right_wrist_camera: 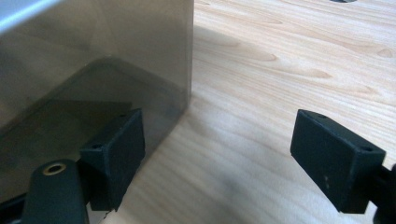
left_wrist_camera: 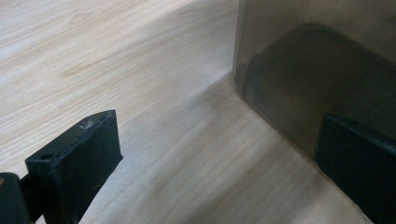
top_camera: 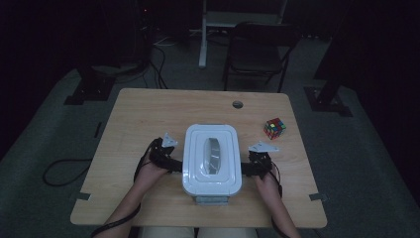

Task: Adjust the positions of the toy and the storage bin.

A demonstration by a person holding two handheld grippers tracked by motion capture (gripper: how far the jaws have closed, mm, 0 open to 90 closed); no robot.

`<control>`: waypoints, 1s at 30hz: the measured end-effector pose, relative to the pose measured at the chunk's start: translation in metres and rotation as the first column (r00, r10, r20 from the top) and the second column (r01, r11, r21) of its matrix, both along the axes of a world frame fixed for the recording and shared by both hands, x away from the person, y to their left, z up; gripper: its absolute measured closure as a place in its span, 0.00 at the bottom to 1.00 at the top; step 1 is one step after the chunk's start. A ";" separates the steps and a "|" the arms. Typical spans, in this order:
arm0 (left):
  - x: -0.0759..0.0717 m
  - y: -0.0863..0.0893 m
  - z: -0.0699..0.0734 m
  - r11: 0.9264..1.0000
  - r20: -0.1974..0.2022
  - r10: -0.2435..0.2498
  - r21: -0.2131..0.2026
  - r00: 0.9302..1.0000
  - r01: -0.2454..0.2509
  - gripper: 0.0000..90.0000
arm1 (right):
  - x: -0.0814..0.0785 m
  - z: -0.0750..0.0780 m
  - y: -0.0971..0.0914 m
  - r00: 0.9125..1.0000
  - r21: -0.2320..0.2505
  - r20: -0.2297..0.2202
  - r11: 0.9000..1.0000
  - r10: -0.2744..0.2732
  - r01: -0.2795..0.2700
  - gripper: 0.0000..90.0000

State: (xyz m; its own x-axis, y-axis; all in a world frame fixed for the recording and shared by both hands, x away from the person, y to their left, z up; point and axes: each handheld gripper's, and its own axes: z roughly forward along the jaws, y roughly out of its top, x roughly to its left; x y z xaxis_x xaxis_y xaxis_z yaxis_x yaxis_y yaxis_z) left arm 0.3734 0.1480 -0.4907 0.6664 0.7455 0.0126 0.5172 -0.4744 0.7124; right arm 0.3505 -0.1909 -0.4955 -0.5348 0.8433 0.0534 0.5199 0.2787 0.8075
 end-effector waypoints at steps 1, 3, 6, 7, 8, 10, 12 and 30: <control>-0.002 -0.001 0.000 1.000 0.001 0.002 0.003 1.000 -0.002 0.02 | -0.002 0.000 -0.001 1.000 0.003 -0.003 1.000 -0.002 0.002 0.20; -0.004 -0.001 0.000 1.000 -0.004 -0.003 0.003 1.000 0.003 0.02 | -0.005 -0.001 -0.002 1.000 0.014 -0.008 1.000 -0.002 0.002 0.20; -0.009 -0.001 0.001 1.000 -0.003 -0.013 -0.001 1.000 0.013 0.01 | -0.007 -0.002 -0.004 1.000 0.015 -0.010 1.000 -0.001 0.001 0.20; -0.012 -0.002 0.001 1.000 0.004 -0.012 0.000 1.000 0.012 0.01 | -0.008 -0.002 -0.004 1.000 0.012 -0.007 1.000 -0.004 0.004 0.20; -0.013 -0.002 0.001 1.000 0.009 -0.012 0.001 1.000 0.012 0.01 | -0.009 -0.002 -0.003 1.000 0.011 -0.005 1.000 -0.005 0.005 0.20; -0.014 -0.002 0.001 1.000 0.007 -0.010 0.002 1.000 0.010 0.02 | -0.010 -0.002 -0.003 1.000 0.011 -0.004 1.000 -0.006 0.006 0.20; -0.017 -0.001 0.000 1.000 0.005 -0.016 -0.006 1.000 0.016 0.01 | -0.014 -0.002 -0.003 1.000 0.018 -0.004 1.000 -0.005 0.005 0.20; -0.024 0.005 -0.006 0.998 -0.019 -0.050 -0.042 0.999 0.049 0.01 | -0.025 -0.005 -0.013 0.999 0.003 0.003 0.999 -0.042 0.042 0.15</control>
State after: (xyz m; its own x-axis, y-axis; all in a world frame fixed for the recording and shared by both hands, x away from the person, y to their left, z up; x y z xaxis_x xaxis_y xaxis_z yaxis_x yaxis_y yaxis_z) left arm 0.3496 0.1526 -0.4971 0.7023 0.7112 -0.0311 0.5081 -0.4702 0.7216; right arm 0.3256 -0.2043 -0.5000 -0.4995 0.8646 0.0539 0.5282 0.2546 0.8101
